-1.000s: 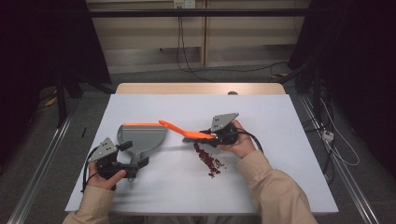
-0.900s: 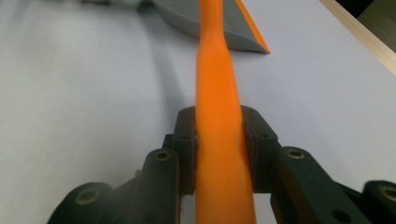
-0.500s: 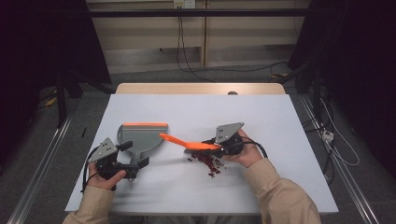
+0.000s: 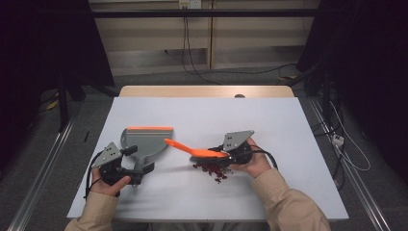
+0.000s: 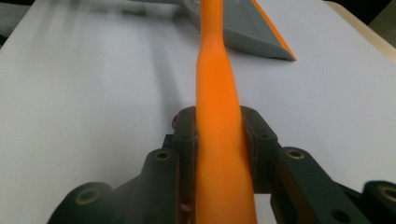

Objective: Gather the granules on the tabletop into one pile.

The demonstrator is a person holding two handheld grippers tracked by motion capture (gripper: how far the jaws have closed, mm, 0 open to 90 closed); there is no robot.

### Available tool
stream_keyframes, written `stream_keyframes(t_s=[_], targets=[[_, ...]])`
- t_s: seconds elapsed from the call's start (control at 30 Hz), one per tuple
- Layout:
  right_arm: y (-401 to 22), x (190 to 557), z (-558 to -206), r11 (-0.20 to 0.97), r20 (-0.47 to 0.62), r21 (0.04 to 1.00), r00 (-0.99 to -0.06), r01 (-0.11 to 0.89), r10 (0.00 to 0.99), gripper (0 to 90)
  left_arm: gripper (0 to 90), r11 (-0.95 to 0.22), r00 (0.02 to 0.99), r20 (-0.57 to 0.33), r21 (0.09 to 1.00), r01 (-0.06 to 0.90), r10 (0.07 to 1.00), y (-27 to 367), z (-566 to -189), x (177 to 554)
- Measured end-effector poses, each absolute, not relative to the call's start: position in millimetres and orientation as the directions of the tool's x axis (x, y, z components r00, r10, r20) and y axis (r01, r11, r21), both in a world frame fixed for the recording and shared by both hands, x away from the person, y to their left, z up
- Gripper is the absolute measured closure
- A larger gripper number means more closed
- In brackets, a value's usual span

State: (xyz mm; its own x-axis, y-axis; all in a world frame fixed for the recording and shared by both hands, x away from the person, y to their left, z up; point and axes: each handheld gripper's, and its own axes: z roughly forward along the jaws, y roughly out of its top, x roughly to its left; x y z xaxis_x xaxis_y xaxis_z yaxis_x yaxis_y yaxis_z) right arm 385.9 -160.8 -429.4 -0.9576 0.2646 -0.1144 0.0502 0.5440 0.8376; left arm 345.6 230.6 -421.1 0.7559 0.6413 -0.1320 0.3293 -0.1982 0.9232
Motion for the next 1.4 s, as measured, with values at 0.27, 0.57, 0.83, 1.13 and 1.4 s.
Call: stream_keyframes(t_s=[0.27,0.57,0.83,1.13,1.4], targets=[[-171.5,382.6,-422.5,0.429,-0.049,0.889,-0.896,0.162,0.441,71.4,4.7,-0.192,0.764,-0.142,0.925,0.329,0.629,230.7,-421.6,347.8],[-191.6,348.6,-426.9,0.235,0.050,0.901,-0.623,0.366,0.780,71.4,4.7,-0.200,0.782,-0.145,0.924,0.326,0.606,227.0,-423.3,349.0],[-190.6,324.6,-432.1,0.208,-0.006,0.887,-0.439,0.413,0.898,71.4,4.7,-0.194,0.784,-0.142,0.928,0.318,0.604,224.6,-420.4,346.1],[-168.1,320.8,-440.0,0.179,-0.003,0.894,-0.394,0.410,0.919,71.4,4.7,-0.202,0.782,-0.134,0.927,0.316,0.608,224.7,-420.1,345.2],[-144.8,317.7,-442.3,0.154,0.005,0.906,-0.374,0.395,0.928,71.4,4.7,-0.204,0.785,-0.129,0.928,0.311,0.606,224.6,-419.3,344.2]])
